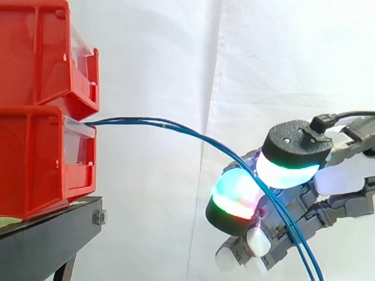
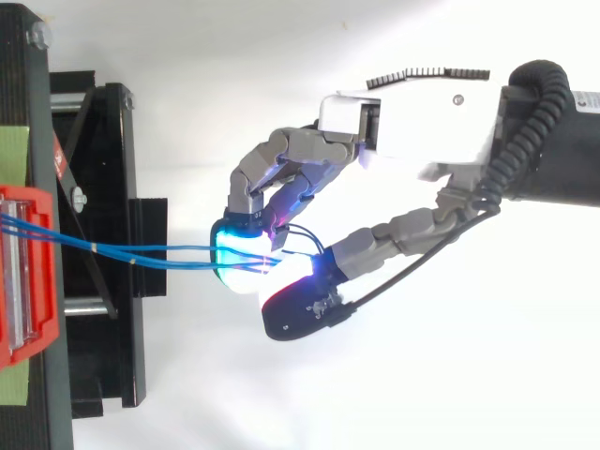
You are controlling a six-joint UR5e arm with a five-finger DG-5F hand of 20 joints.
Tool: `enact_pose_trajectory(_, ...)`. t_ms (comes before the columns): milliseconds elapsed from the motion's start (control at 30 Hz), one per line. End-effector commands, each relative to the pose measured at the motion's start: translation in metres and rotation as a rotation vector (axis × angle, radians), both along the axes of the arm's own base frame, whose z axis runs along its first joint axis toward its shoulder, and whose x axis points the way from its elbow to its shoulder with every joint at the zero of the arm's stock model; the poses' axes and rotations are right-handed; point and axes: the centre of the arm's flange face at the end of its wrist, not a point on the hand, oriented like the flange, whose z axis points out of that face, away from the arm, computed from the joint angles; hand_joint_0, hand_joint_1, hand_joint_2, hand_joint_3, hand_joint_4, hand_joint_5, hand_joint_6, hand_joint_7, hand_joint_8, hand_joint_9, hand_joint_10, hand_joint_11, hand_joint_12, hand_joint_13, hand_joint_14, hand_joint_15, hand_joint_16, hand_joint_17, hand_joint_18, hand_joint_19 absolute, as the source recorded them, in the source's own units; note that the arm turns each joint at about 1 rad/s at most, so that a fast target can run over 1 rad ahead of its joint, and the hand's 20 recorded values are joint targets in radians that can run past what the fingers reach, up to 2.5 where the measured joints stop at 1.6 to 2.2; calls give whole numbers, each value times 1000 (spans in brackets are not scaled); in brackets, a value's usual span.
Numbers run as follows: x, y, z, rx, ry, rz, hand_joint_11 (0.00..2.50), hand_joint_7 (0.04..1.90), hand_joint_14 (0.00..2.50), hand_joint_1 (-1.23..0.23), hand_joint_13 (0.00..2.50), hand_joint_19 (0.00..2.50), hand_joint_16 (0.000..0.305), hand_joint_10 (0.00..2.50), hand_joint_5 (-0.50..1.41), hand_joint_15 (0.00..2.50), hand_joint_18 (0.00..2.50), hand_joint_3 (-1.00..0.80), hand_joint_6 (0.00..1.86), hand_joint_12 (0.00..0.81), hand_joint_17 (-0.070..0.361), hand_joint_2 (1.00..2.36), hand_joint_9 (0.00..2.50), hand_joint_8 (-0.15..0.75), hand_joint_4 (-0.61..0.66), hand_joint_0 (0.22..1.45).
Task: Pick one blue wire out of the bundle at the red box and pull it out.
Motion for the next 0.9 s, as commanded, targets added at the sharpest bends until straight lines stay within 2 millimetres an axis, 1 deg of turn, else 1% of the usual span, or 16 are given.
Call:
enact_pose_trajectory(0, 0, 0, 2, 2, -3, 0, 534, 803, 12, -787, 453, 417, 61, 20, -133, 279, 307, -451, 887, 371, 136, 1003, 898, 268, 244, 619)
enact_pose_trajectory(67, 0, 0, 2, 2, -3, -2, 512, 900, 12, -696, 464, 419, 60, 19, -112, 280, 306, -463, 868, 368, 136, 1002, 933, 262, 244, 602)
enact_pose_trajectory(167, -1, 0, 4, 2, -2, -2, 488, 915, 12, -638, 469, 434, 60, 19, -103, 287, 303, -435, 861, 365, 135, 1005, 951, 257, 239, 592)
enact_pose_trajectory(233, -1, -1, 4, 2, 0, -3, 457, 933, 13, -555, 470, 442, 60, 18, -93, 291, 300, -405, 839, 362, 136, 1008, 953, 250, 224, 596)
enact_pose_trajectory(267, -2, -1, 3, 2, 3, -2, 438, 922, 13, -541, 471, 444, 60, 17, -91, 294, 294, -393, 832, 363, 136, 1009, 949, 248, 228, 598)
enact_pose_trajectory(333, -1, 0, 4, 2, 1, 0, 392, 1024, 12, -499, 472, 454, 60, 18, -68, 289, 281, -346, 749, 362, 136, 1011, 946, 245, 229, 598)
enact_pose_trajectory(367, -1, 0, 3, 2, 3, 0, 387, 1015, 12, -496, 470, 454, 60, 18, -66, 289, 280, -337, 747, 363, 136, 1012, 945, 245, 238, 597)
enact_pose_trajectory(400, -1, 0, 4, 2, 1, 0, 397, 1064, 13, -490, 469, 456, 60, 16, -60, 290, 275, -314, 712, 362, 136, 1014, 943, 244, 241, 597)
enact_pose_trajectory(500, -1, 0, 4, 2, 1, 0, 414, 1127, 14, -514, 464, 466, 60, 19, -51, 294, 268, -263, 666, 366, 136, 1015, 944, 250, 231, 599)
enact_pose_trajectory(567, -1, 0, 4, 2, 1, 0, 448, 1086, 13, -542, 474, 458, 63, 18, -58, 296, 287, -234, 672, 378, 142, 1015, 952, 264, 223, 598)
enact_pose_trajectory(667, -1, 0, 4, 2, 1, 0, 515, 1023, 13, -609, 483, 448, 66, 19, -72, 303, 309, -195, 691, 392, 148, 1014, 980, 277, 248, 595)
enact_pose_trajectory(700, -1, 0, 4, 2, 1, 0, 527, 977, 13, -639, 484, 449, 66, 21, -82, 310, 312, -194, 712, 394, 149, 1014, 980, 285, 250, 589)
enact_pose_trajectory(767, -1, 0, 4, 2, 1, 0, 535, 976, 13, -651, 483, 446, 66, 20, -85, 311, 310, -193, 717, 394, 149, 1014, 979, 285, 252, 587)
enact_pose_trajectory(867, -1, 0, 4, 2, 1, 0, 558, 921, 13, -700, 485, 446, 66, 20, -105, 313, 312, -175, 770, 394, 149, 1015, 976, 284, 248, 577)
